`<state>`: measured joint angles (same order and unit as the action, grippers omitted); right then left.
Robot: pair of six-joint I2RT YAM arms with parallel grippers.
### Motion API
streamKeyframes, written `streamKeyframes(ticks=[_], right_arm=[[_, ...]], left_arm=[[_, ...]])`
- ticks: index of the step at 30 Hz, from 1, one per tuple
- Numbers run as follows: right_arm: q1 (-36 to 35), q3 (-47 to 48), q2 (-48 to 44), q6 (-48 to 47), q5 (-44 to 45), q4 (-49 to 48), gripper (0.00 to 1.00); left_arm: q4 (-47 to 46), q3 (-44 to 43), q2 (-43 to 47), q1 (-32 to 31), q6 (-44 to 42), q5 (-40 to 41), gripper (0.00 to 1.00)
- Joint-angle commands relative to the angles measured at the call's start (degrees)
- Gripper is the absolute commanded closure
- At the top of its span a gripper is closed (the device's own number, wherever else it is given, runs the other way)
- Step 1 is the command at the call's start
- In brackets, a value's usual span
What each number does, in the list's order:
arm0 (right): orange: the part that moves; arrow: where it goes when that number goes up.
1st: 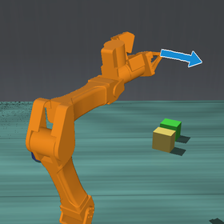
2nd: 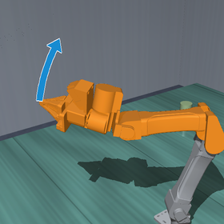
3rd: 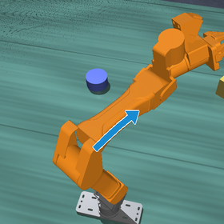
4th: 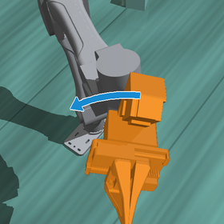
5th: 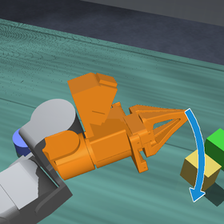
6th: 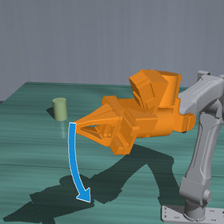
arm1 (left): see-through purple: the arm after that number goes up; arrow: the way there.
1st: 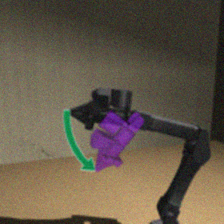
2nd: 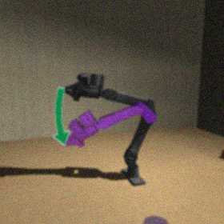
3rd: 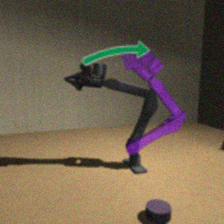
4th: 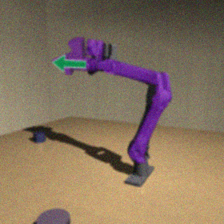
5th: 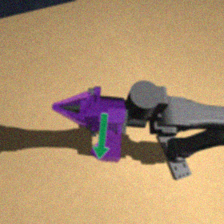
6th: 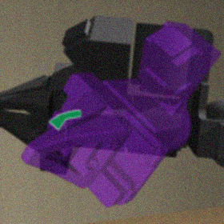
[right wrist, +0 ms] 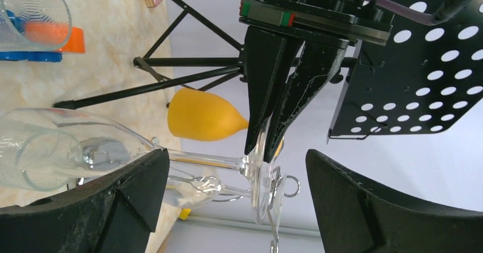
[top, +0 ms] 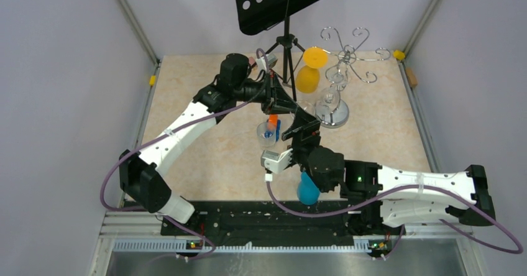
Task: Place the wine glass upside down on the wine glass rack
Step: Turn the wine glass upside down at the wine rack.
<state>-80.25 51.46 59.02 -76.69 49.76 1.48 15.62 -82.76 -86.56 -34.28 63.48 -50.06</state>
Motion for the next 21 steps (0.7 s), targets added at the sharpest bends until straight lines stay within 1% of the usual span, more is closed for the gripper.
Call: streamKeyframes(ticks=[1, 6, 9, 17, 21], right_arm=[[-0.8, 6.1, 0.9, 9.3, -2.6, 6.5, 0.08], [-0.8, 10.9, 1.8, 18.9, -7.5, 12.6, 0.05], [-0.6, 13.9, 2.3, 26.4, -11.3, 16.1, 0.01], [0.4, 20.9, 4.7, 40.8, -19.5, 24.7, 0.01], [3.6, 24.9, 5.6, 48.5, -24.3, 28.5, 0.01]], left_arm=[[-2.0, -1.9, 0.3, -0.1, -1.0, -0.4, 1.00], [-1.6, -1.2, 0.8, -0.1, -1.4, 0.0, 1.00], [-1.6, -0.6, 1.1, -0.2, -1.5, 0.2, 1.00], [-1.4, 0.6, 1.8, -0.1, -1.7, 0.2, 1.00], [-1.4, 0.9, 2.0, -0.2, -2.0, 0.3, 1.00]])
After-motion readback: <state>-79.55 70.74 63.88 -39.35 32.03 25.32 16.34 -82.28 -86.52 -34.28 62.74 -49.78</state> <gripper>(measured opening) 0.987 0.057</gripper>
